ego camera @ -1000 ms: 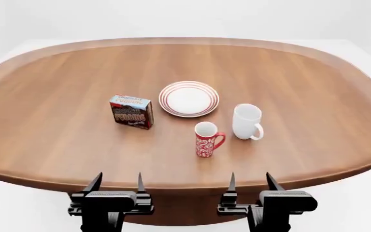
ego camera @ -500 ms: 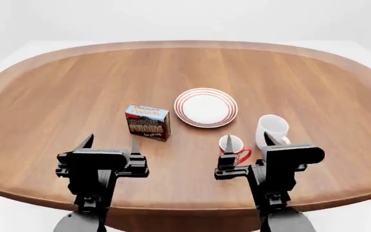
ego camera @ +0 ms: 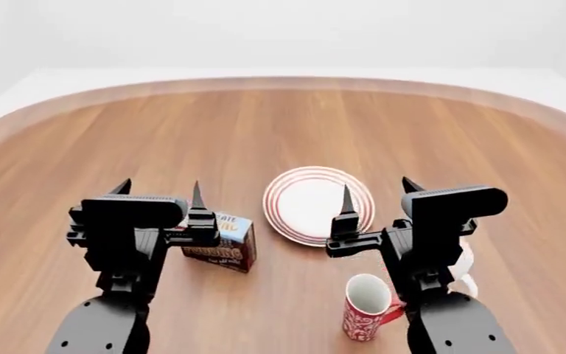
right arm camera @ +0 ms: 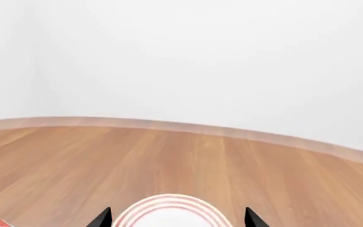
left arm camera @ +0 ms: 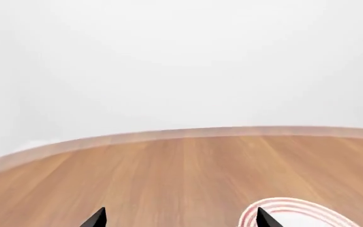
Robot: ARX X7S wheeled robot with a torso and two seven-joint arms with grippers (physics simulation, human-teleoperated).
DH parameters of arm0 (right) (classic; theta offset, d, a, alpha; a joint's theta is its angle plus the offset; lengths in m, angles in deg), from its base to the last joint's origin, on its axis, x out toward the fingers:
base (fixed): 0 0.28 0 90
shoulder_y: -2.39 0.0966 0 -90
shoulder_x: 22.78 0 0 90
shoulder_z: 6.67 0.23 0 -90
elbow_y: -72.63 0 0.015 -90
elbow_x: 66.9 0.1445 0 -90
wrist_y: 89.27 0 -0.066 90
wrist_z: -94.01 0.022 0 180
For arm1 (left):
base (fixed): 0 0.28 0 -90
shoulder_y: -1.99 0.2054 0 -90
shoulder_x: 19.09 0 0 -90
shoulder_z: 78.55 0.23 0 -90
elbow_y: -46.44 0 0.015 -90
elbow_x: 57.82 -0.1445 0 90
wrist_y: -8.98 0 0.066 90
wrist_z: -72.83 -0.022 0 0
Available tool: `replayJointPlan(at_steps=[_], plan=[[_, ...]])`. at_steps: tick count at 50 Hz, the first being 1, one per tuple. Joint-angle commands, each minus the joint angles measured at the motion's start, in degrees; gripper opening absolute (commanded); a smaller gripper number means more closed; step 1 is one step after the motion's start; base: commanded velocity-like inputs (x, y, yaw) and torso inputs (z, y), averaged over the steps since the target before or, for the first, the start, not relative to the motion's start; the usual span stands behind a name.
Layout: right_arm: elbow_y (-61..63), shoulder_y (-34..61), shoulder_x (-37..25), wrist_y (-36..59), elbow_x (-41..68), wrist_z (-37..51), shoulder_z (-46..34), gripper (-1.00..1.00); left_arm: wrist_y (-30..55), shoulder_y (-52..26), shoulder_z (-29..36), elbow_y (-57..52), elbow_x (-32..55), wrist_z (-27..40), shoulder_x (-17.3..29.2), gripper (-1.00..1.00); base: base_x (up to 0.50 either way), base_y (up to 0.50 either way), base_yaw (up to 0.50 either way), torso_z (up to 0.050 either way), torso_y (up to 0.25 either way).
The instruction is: Put the chocolate pudding to the right of the plate.
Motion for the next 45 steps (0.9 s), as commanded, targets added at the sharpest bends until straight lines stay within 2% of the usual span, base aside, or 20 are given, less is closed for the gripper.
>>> replayJointPlan(at_steps=[1,34,45], plan=[[1.30,0.94,-0.63,2.28,0.94,0.47,-0.36,1.00,1.56,-0.58,0.24,-1.17,0.97,0.78,0.71,1.00,0.50,0.00,0.00,0.000,0.000],[0.46,1.22,-1.99,1.98,2.35,2.97,-1.51,1.00,1.43,-0.61,1.25,-1.19,3.09,2.89,2.39,1.00,0.50,0.00,0.00,0.000,0.001],[1.36,1.34,-2.86,2.52,2.37,3.50,-2.52,1.00,1.42,-0.55,1.31,-1.21,3.88,3.38,2.86,1.00,0.00,0.00,0.00,0.000,0.000]])
